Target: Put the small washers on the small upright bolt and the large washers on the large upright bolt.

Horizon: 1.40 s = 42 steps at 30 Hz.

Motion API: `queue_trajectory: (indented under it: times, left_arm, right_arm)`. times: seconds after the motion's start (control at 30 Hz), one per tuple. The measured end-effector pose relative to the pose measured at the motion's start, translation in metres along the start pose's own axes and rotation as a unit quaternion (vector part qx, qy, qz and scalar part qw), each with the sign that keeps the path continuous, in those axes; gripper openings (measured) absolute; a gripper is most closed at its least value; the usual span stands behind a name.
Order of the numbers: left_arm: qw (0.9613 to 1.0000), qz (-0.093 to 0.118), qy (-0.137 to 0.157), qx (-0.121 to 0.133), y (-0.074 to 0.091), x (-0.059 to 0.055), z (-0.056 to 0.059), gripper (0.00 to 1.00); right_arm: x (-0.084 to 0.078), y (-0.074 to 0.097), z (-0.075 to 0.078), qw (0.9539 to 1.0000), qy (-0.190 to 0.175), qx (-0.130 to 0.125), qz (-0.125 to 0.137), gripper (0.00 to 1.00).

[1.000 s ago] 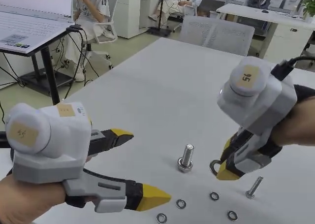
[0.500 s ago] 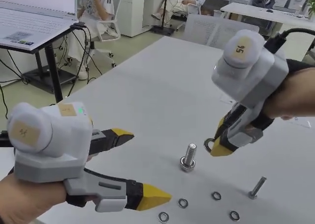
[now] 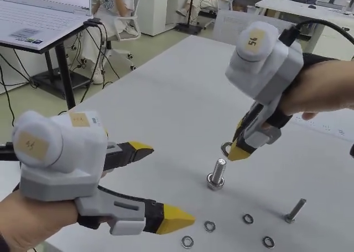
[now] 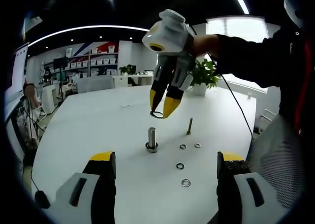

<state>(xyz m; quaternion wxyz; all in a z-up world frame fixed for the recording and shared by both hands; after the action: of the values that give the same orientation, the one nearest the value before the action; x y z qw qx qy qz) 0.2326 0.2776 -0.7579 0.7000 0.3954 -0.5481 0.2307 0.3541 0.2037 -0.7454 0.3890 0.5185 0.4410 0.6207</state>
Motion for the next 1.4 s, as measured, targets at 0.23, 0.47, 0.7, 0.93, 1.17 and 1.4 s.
queue_trajectory:
  times: [0.23,0.47,0.7,0.93,1.17,1.4]
  left_arm:
    - [1.0000,-0.001,0.003,0.001,0.000,-0.002,-0.002,0.84]
    - [1.0000,-0.001,0.007,-0.001,-0.002,-0.004,-0.002,0.84]
    - [0.9999,-0.002,0.011,0.000,-0.002,-0.007,-0.004,0.84]
    - [0.9999,-0.002,0.014,-0.002,-0.003,-0.008,-0.005,0.84]
    - [0.9999,-0.003,0.015,-0.002,-0.003,-0.009,-0.005,0.83]
    - [0.9999,-0.004,0.016,-0.001,-0.002,-0.010,-0.006,0.83]
  right_arm:
    - [-0.002,-0.014,0.005,0.9999,-0.002,0.012,-0.012,0.23]
    - [-0.002,-0.027,0.012,0.9996,-0.006,0.020,-0.021,0.23]
    - [-0.006,-0.034,0.011,0.9992,-0.010,0.026,-0.030,0.23]
    - [-0.006,-0.038,0.011,0.9989,-0.011,0.030,-0.034,0.23]
    - [-0.009,-0.043,0.011,0.9986,-0.015,0.035,-0.037,0.23]
    - [-0.011,-0.050,0.007,0.9984,-0.016,0.038,-0.040,0.23]
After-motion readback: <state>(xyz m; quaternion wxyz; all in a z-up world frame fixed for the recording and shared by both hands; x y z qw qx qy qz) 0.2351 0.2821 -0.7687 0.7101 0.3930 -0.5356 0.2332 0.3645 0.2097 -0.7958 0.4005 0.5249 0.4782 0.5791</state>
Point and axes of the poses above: the centre of the closed fingertips' face, and the gripper's own axes: y roughly backward along the fingers, z roughly to its right, x roughly out of its top, the point moved 3 cm from there along y, roughly backward along the fingers, and after that the axes turned 2 degrees about z, right-handed, at the moved point
